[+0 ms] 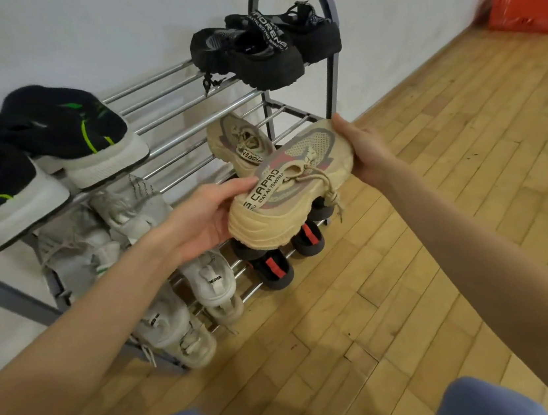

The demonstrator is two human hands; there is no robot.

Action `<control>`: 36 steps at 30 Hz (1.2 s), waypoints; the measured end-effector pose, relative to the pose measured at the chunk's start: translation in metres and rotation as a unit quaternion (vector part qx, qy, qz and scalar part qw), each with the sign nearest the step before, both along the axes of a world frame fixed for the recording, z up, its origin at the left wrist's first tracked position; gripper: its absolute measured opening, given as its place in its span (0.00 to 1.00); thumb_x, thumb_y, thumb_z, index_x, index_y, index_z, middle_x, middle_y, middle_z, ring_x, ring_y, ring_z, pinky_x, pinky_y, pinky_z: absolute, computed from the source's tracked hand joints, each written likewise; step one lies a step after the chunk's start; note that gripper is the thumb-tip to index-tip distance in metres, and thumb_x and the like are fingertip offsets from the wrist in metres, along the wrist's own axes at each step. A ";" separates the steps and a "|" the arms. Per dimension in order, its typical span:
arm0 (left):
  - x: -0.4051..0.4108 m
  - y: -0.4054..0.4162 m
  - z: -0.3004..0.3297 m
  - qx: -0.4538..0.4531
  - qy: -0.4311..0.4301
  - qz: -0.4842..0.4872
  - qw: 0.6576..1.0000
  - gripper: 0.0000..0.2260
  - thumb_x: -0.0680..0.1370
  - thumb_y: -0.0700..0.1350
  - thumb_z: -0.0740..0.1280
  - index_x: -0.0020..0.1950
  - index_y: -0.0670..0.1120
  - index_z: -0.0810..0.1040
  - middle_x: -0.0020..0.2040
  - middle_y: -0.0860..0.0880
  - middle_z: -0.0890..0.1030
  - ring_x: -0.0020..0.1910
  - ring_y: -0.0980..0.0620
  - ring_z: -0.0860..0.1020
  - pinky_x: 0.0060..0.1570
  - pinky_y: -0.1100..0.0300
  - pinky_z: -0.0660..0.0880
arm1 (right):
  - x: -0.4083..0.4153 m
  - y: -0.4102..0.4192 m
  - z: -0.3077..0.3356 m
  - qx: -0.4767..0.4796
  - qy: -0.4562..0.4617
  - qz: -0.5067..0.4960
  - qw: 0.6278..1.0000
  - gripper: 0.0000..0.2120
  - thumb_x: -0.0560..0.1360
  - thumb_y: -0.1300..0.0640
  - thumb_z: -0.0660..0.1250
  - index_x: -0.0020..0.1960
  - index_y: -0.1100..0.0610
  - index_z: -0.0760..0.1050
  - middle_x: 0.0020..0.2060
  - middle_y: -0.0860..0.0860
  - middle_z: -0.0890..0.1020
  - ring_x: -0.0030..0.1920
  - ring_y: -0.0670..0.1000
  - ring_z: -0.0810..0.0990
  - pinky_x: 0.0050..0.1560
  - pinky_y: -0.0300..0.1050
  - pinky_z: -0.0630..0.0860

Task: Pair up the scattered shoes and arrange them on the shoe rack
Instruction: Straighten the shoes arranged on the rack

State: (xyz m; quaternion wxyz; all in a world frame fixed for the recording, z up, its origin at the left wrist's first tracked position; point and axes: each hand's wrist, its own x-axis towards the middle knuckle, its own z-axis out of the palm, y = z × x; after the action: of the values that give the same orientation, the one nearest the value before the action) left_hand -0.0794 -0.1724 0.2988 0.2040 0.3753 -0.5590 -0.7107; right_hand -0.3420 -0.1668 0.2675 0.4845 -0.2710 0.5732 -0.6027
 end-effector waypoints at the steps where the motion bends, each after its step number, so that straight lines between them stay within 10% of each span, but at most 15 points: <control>1: 0.001 0.001 -0.003 0.010 0.005 0.006 1.000 0.12 0.74 0.49 0.66 0.52 0.44 0.81 0.38 0.50 0.85 0.32 0.56 0.82 0.32 0.63 0.79 | 0.002 0.000 0.000 0.002 -0.007 0.006 1.000 0.23 0.77 0.44 0.65 0.61 0.63 0.73 0.55 0.59 0.83 0.53 0.57 0.84 0.56 0.54 0.80; 5: -0.006 0.006 -0.014 0.046 0.055 0.044 0.996 0.13 0.80 0.43 0.61 0.45 0.45 0.85 0.42 0.49 0.86 0.39 0.55 0.83 0.38 0.61 0.81 | 0.013 0.008 0.001 0.002 0.017 0.008 1.000 0.26 0.81 0.42 0.54 0.70 0.59 0.64 0.60 0.62 0.77 0.54 0.58 0.82 0.55 0.52 0.80; 12: -0.050 0.016 -0.022 0.028 0.023 0.038 0.999 0.19 0.75 0.35 0.68 0.64 0.32 0.70 0.56 0.38 0.81 0.52 0.44 0.82 0.49 0.52 0.80 | 0.035 0.060 -0.009 -0.103 0.211 0.056 0.970 0.28 0.81 0.47 0.59 0.78 0.49 0.53 0.64 0.47 0.76 0.57 0.41 0.80 0.52 0.36 0.79; 23: -0.104 0.002 -0.031 0.026 0.065 0.039 0.997 0.17 0.76 0.43 0.69 0.61 0.35 0.75 0.56 0.40 0.82 0.56 0.46 0.81 0.59 0.50 0.77 | 0.008 0.069 -0.029 -0.073 0.227 0.028 0.971 0.19 0.79 0.51 0.62 0.70 0.44 0.68 0.57 0.52 0.81 0.55 0.54 0.80 0.48 0.48 0.79; 25: -0.106 -0.001 -0.029 -0.087 0.002 0.063 0.994 0.23 0.74 0.53 0.70 0.60 0.37 0.75 0.55 0.43 0.82 0.55 0.48 0.81 0.58 0.49 0.77 | 0.002 0.057 -0.029 -0.072 0.196 0.020 0.978 0.18 0.81 0.57 0.60 0.70 0.47 0.69 0.53 0.53 0.83 0.47 0.48 0.82 0.40 0.42 0.78; 28: -0.095 -0.013 -0.031 -0.444 -0.220 0.147 0.856 0.18 0.78 0.56 0.63 0.58 0.43 0.72 0.54 0.49 0.77 0.53 0.52 0.76 0.53 0.58 0.74 | 0.000 0.034 -0.023 -0.059 0.231 0.015 0.971 0.18 0.82 0.60 0.57 0.70 0.49 0.68 0.46 0.47 0.82 0.35 0.38 0.79 0.33 0.34 0.74; 31: -0.079 -0.030 -0.034 -0.605 -0.337 0.187 0.697 0.16 0.77 0.44 0.65 0.64 0.44 0.71 0.63 0.43 0.73 0.62 0.46 0.71 0.58 0.54 0.69 | 0.004 -0.001 -0.012 -0.039 0.343 0.020 0.938 0.19 0.83 0.60 0.56 0.73 0.55 0.67 0.53 0.46 0.80 0.50 0.42 0.80 0.46 0.38 0.79; 36: -0.067 -0.047 -0.046 -0.529 -0.398 0.121 0.739 0.21 0.77 0.43 0.66 0.70 0.45 0.68 0.64 0.39 0.72 0.64 0.41 0.69 0.61 0.51 0.68 | 0.000 -0.063 -0.012 -0.009 0.433 0.015 0.901 0.20 0.80 0.66 0.55 0.71 0.60 0.69 0.65 0.57 0.77 0.65 0.56 0.75 0.63 0.54 0.75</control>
State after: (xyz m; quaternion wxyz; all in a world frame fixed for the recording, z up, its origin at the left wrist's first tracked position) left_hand -0.1467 -0.2198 0.2530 0.2126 0.5200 -0.8254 -0.0556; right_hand -0.3420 -0.2294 0.2552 0.1951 -0.5186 0.7166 -0.4236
